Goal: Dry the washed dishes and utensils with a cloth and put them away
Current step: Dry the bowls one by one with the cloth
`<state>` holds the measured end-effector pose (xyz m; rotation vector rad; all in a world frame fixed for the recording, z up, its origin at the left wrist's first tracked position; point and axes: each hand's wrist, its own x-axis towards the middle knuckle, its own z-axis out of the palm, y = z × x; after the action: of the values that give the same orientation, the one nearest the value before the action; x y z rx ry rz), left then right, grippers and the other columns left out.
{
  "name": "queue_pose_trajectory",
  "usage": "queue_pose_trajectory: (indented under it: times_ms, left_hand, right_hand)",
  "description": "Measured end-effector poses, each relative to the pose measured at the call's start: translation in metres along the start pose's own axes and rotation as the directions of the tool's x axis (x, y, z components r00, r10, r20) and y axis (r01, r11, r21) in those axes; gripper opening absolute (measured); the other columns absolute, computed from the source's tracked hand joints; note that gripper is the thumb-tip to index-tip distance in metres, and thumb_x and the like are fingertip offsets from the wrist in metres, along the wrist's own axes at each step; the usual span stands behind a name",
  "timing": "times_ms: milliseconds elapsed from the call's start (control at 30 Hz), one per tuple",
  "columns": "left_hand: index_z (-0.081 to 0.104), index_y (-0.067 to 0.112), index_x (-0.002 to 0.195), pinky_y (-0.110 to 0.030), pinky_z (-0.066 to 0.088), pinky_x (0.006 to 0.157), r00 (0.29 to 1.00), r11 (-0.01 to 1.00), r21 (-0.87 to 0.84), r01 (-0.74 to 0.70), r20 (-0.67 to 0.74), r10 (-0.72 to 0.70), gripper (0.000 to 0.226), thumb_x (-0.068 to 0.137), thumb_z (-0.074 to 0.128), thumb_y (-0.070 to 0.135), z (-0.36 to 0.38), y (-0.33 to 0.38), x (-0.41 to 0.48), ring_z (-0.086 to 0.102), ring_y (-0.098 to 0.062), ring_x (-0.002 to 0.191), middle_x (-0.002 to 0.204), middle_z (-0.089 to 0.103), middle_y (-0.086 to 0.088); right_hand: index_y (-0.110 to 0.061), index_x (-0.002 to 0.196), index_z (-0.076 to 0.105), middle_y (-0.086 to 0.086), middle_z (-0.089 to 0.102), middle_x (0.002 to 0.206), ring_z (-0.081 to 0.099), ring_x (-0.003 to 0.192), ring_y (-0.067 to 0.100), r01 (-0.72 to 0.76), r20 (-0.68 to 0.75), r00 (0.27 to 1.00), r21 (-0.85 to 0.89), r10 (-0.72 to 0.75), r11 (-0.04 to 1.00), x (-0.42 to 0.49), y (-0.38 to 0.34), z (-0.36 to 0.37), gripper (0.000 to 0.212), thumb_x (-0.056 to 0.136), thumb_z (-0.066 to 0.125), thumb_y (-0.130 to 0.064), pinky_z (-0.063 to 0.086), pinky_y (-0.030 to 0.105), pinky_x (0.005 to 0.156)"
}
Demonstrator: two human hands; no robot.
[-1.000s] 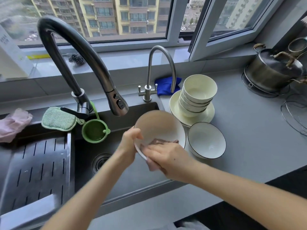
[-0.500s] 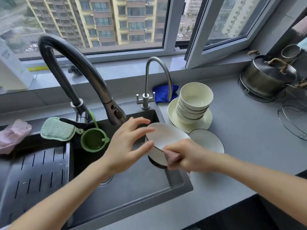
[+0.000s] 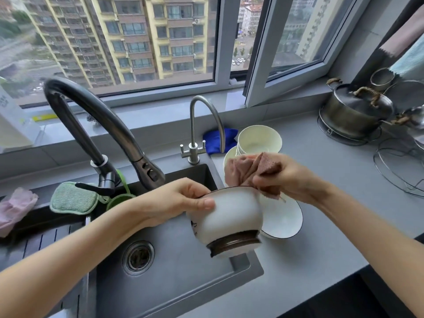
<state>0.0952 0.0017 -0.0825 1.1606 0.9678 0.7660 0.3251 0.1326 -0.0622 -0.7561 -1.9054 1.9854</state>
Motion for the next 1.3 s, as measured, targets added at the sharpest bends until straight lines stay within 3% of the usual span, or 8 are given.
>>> queue_pose_trajectory:
  times_ms: [200,433,633,800,933,1033,1167,1300]
  left_hand:
    - [0.066,-0.009,0.090,-0.025,0.053,0.056,0.963,0.965,-0.263,-0.016,-0.263,-0.055,0.061,0.058,0.086,0.039,0.002,-0.024,0.005,0.066,-0.018,0.063,0.076,0.069,-0.013]
    - [0.067,-0.008,0.096,-0.027,0.055,0.066,0.932,0.929,-0.317,-0.188,-0.357,0.066,0.043,0.064,0.081,0.017,0.016,-0.024,0.015,0.068,-0.023,0.075,0.085,0.069,-0.017]
    - [0.069,-0.006,0.088,-0.026,0.054,0.061,0.901,0.943,-0.237,-0.232,-0.419,0.116,0.030,0.068,0.078,0.014,0.022,-0.019,0.010,0.067,-0.022,0.068,0.079,0.070,-0.015]
    - [0.068,-0.010,0.091,-0.026,0.055,0.056,0.904,0.931,-0.285,-0.226,-0.418,0.092,0.061,0.048,0.091,0.027,0.020,-0.011,0.003,0.068,-0.023,0.064,0.077,0.071,-0.017]
    - [0.071,-0.005,0.089,-0.025,0.055,0.059,0.894,0.924,-0.317,-0.215,-0.444,0.056,0.040,0.059,0.085,0.017,0.022,-0.013,0.013,0.068,-0.022,0.065,0.078,0.072,-0.016]
    - [0.074,0.002,0.079,-0.025,0.054,0.057,0.842,0.919,-0.343,-0.196,-0.539,-0.021,0.011,0.075,0.064,-0.002,0.031,-0.012,0.027,0.067,-0.020,0.064,0.074,0.071,-0.013]
    - [0.065,-0.006,0.090,-0.029,0.058,0.056,0.777,0.714,-0.650,-0.260,-0.580,-0.245,0.019,0.089,0.046,-0.002,0.031,-0.005,0.042,0.070,-0.023,0.063,0.073,0.070,-0.017]
    - [0.052,-0.008,0.113,-0.046,0.047,0.083,0.745,0.499,-0.816,-0.292,-0.521,-0.416,0.023,0.097,0.041,0.004,0.028,0.010,0.048,0.061,-0.034,0.094,0.095,0.062,-0.026]
  right_hand:
    - [-0.021,0.116,0.060,-0.002,0.074,0.087,0.057,0.064,0.012,0.315,-0.432,0.831,-0.155,-0.351,0.936,-0.034,0.001,0.029,0.041,0.084,0.063,0.005,0.045,0.018,0.054]
    - [-0.019,0.145,0.039,0.001,0.031,0.155,0.016,0.146,0.029,0.224,-0.027,0.833,-0.897,-0.553,0.382,-0.019,0.064,0.103,0.070,0.090,0.039,-0.062,0.011,0.061,0.113]
    - [-0.019,0.123,0.064,-0.002,0.060,0.131,0.052,0.123,0.016,0.227,-0.244,0.818,-0.696,-0.521,0.681,0.010,0.036,0.082,0.039,0.089,0.051,-0.032,0.035,0.036,0.107]
    - [-0.017,0.097,0.073,0.000,0.060,0.056,0.047,0.037,0.011,-0.126,-0.262,0.957,0.000,0.121,0.992,0.019,0.013,0.036,0.027,0.099,0.048,-0.028,0.032,0.020,0.032]
    - [-0.018,0.112,0.070,0.003,0.071,0.109,0.066,0.093,0.014,0.034,-0.363,0.927,-0.175,-0.097,0.984,0.024,0.019,0.047,0.029,0.094,0.051,-0.032,0.052,0.027,0.079]
    - [-0.022,0.120,0.066,-0.002,0.063,0.128,0.054,0.120,0.023,0.130,-0.210,0.815,-0.842,-0.540,0.524,0.017,0.029,0.081,0.045,0.083,0.047,-0.039,0.038,0.041,0.106]
    - [-0.016,0.141,0.045,0.007,0.037,0.151,0.029,0.139,0.040,-0.004,-0.057,0.732,-0.997,-0.679,0.079,-0.002,0.081,0.104,0.055,0.088,0.044,-0.033,0.025,0.063,0.108]
    - [-0.019,0.144,0.037,0.002,0.026,0.155,0.019,0.143,0.036,0.001,-0.004,0.626,-1.000,-0.780,0.006,-0.004,0.110,0.091,0.046,0.100,0.032,-0.028,0.028,0.066,0.104]
